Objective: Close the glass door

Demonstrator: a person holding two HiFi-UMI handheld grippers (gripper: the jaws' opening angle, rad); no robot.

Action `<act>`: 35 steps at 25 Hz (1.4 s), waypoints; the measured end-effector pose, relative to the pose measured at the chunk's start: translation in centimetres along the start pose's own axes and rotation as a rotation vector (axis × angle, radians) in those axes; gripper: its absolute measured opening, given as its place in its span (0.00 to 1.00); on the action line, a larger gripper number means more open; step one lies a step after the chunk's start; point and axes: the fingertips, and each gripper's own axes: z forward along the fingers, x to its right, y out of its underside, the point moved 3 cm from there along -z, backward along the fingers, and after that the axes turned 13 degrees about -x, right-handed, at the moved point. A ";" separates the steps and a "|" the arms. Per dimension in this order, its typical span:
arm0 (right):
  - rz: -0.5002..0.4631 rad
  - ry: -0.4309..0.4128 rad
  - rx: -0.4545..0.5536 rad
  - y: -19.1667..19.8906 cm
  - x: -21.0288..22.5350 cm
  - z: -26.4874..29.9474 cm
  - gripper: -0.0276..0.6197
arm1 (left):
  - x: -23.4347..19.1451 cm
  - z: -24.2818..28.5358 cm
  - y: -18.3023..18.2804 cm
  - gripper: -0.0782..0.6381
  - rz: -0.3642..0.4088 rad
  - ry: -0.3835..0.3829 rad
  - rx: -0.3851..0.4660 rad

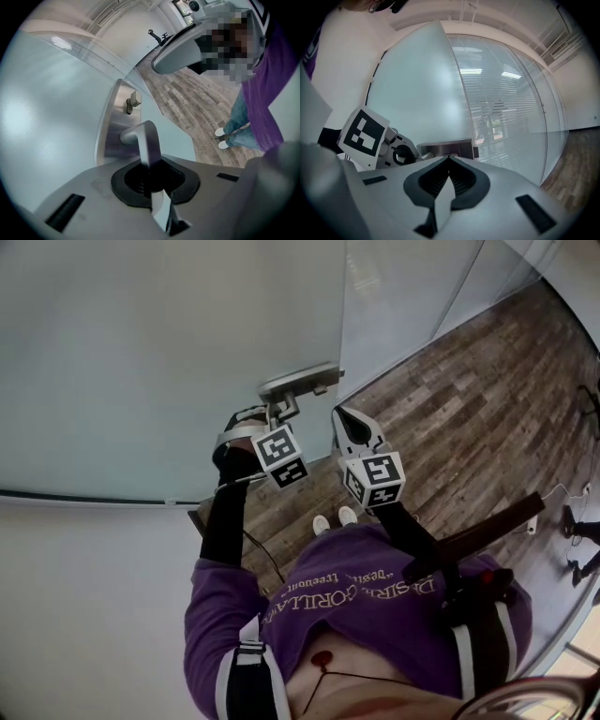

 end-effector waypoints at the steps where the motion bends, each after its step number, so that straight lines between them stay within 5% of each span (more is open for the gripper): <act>1: 0.000 0.000 0.000 0.0 0.0 0.0 0.04 | -0.1 0.0 0.0 0.15 -0.002 0.002 -0.002; 35: -0.004 0.007 -0.004 0.3 -0.4 0.0 0.04 | -2.1 1.3 0.4 0.14 -0.047 -0.006 -0.032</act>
